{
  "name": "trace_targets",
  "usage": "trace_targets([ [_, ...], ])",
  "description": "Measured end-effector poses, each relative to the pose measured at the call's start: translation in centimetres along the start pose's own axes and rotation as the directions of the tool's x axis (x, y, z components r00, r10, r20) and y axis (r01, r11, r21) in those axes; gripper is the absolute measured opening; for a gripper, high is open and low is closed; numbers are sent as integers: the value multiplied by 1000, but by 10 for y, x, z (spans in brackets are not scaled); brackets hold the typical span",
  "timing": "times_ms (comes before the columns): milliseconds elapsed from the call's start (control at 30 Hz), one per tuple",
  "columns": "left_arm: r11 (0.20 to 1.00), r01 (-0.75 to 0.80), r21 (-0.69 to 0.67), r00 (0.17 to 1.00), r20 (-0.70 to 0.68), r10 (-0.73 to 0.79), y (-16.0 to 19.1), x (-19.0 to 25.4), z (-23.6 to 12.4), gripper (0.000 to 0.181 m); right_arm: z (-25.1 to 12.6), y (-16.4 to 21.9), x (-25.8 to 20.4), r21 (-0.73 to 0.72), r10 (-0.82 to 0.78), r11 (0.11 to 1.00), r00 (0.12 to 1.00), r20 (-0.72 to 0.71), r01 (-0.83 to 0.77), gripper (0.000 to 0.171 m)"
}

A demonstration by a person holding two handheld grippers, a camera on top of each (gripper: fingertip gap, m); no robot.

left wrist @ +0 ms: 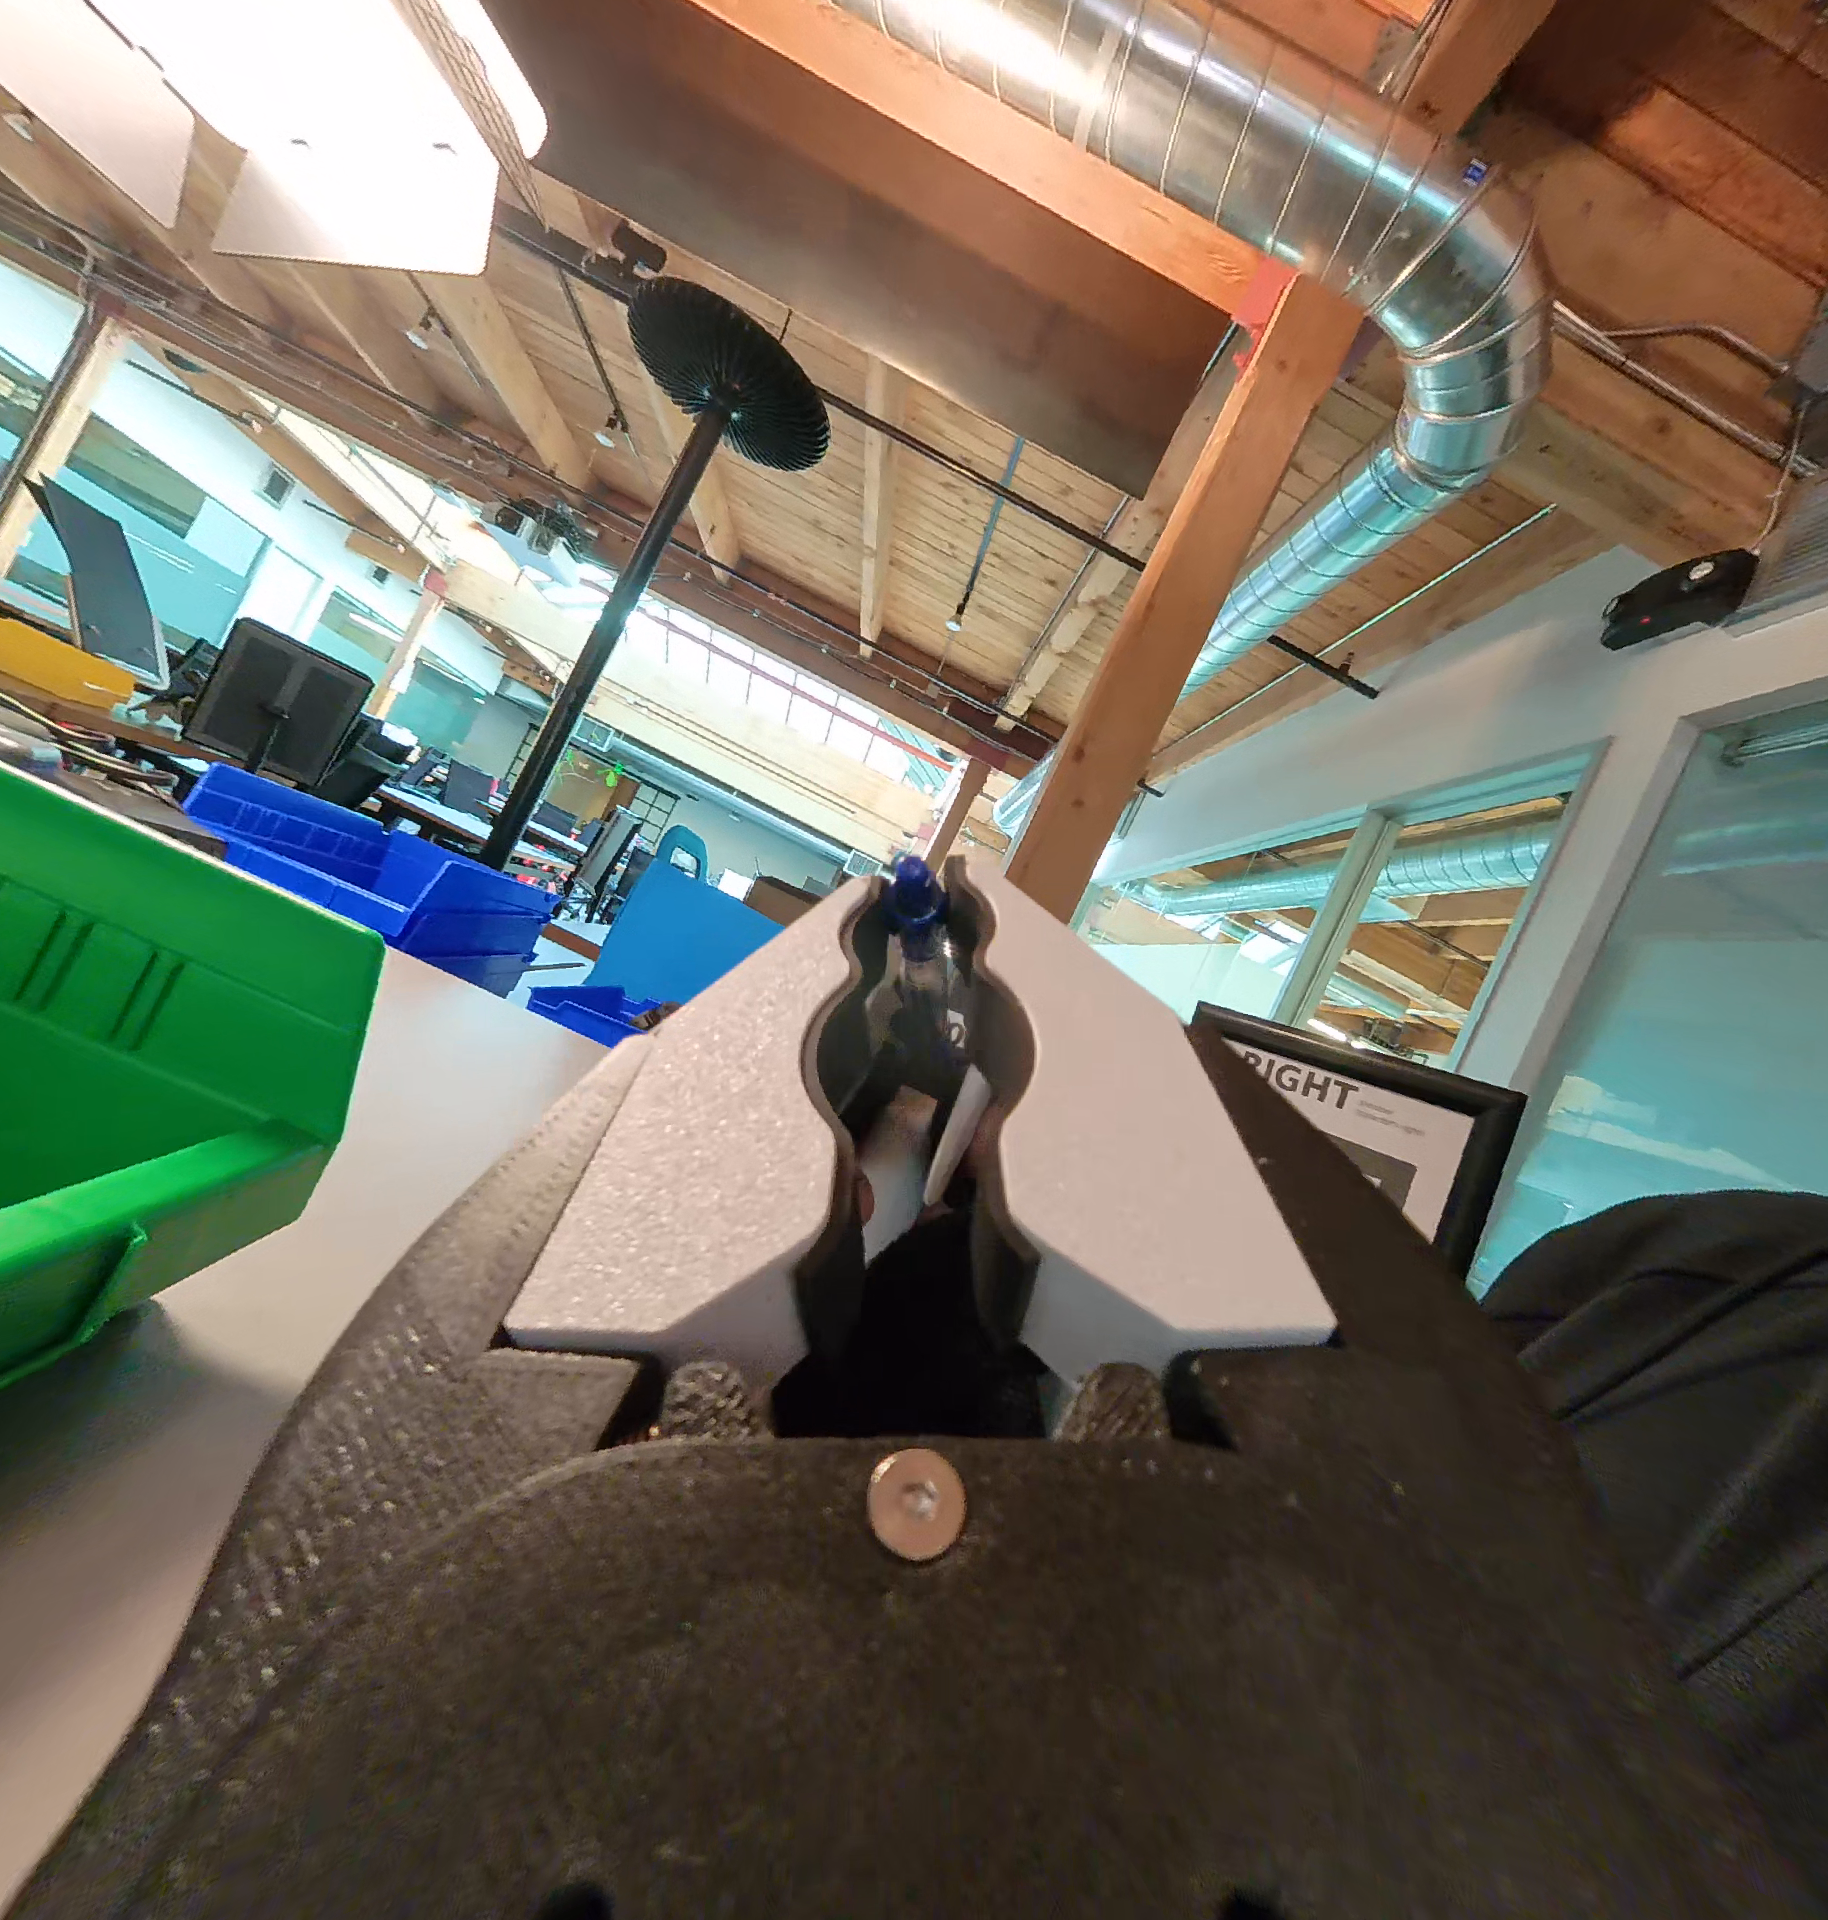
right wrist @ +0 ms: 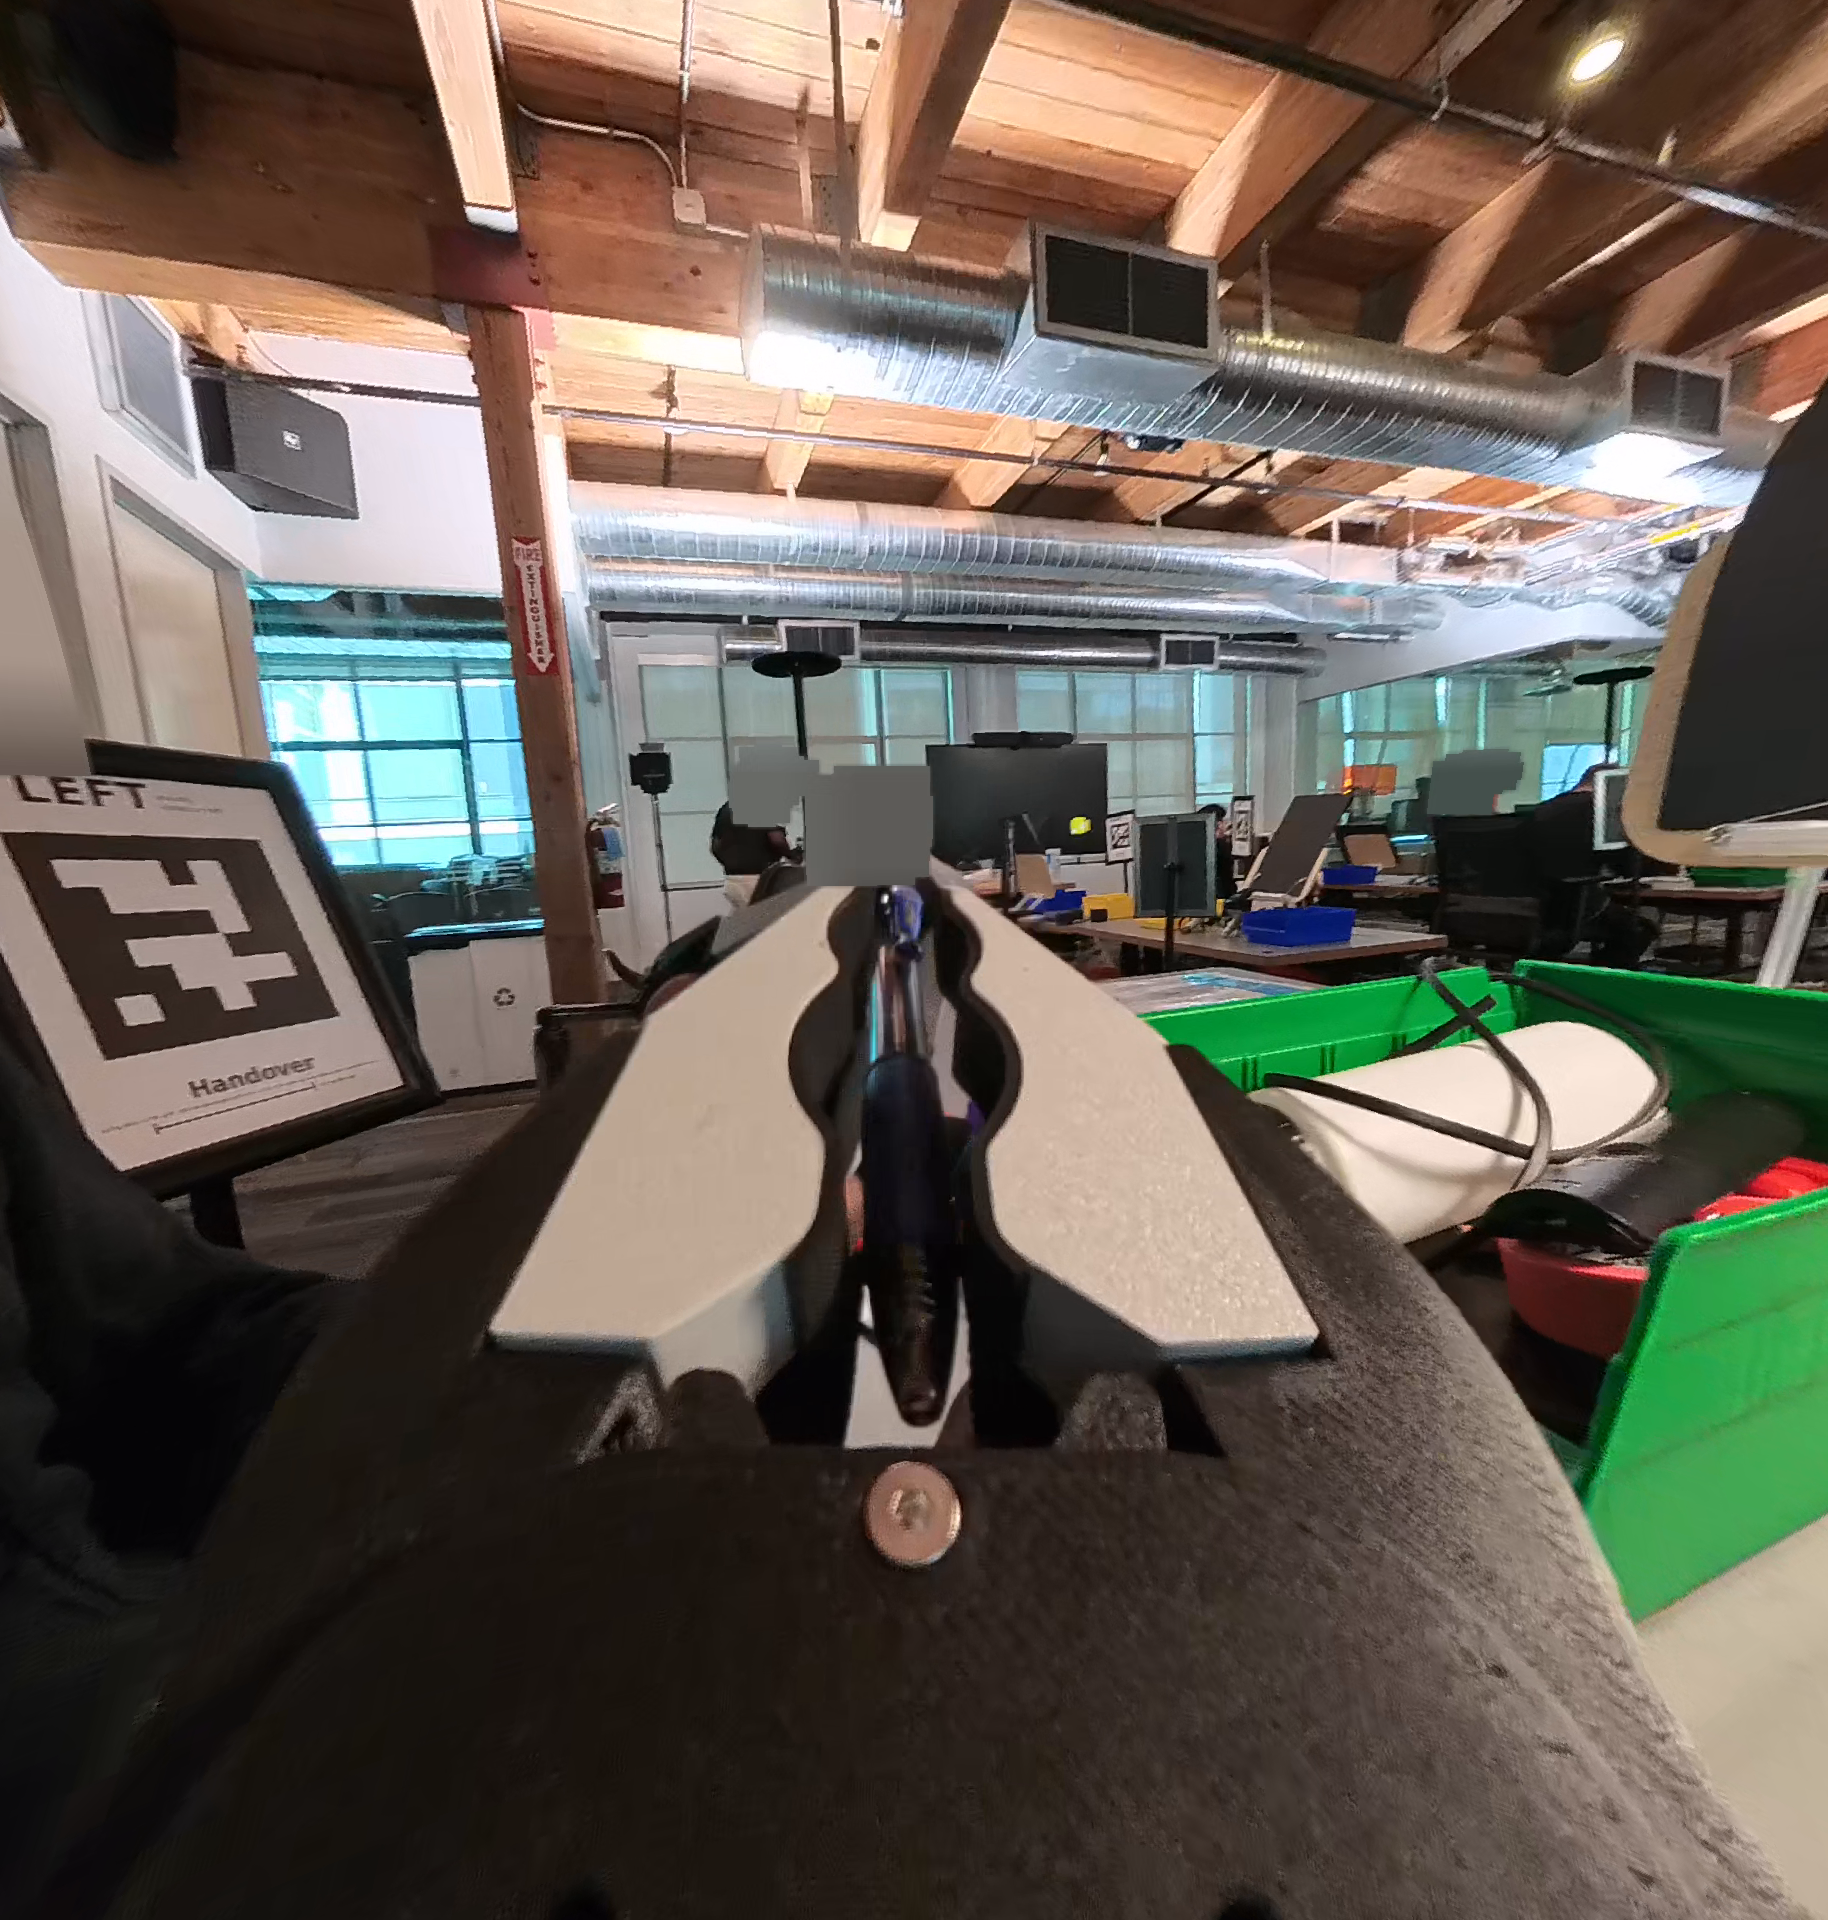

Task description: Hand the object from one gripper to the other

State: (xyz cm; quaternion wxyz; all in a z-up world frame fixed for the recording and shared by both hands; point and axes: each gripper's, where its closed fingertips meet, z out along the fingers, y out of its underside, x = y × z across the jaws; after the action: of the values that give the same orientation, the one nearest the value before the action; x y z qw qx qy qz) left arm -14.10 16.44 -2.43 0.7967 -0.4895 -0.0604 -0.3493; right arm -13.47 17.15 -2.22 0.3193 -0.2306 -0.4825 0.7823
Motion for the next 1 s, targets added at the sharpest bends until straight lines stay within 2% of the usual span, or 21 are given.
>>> trace_targets([
  [67, 1000, 18, -20, 1000, 14, -18, 3, -3, 1, 10, -3, -5, 3, 22, -4, 1000, 1000, -15, 5, 8],
  [167, 1000, 14, 19, 998, 67, -15, -3, -11, -2, 24, -6, -9, 8, 47, 34, 998, 999, -26, -33, 7],
  [300, 999, 31, -15, 998, 61, -30, 3, -11, 0, 0, -4, -3, 13, 11, 16, 1000, 998, -60, -16, 6],
  [400, 1000, -22, -19, 995, 98, 24, 2, -15, -1, 0, -3, 5, 19, -35, -2, 999, 995, -97, -1, 5],
  [567, 996, -60, -61, 977, 203, 71, 8, -31, -2, 0, -5, 30, 48, -176, -49, 984, 963, -264, 2, 6],
  [633, 986, -100, -132, 963, 238, 129, 18, -35, -1, 3, -7, 31, 53, -161, -2, 986, 960, -281, -45, 6],
  [733, 938, -163, -307, 933, 260, 247, 46, -41, 2, 12, -11, 23, 58, -96, 79, 989, 955, -286, -111, 6],
  [800, 901, -192, -388, 928, 227, 295, 60, -37, 7, 21, -13, 18, 58, -57, 122, 988, 954, -274, -143, 6],
  [1000, 765, -217, -607, 901, 177, 396, 93, -37, 1, 29, -14, 0, 50, 37, 134, 991, 966, -219, -129, 5],
])
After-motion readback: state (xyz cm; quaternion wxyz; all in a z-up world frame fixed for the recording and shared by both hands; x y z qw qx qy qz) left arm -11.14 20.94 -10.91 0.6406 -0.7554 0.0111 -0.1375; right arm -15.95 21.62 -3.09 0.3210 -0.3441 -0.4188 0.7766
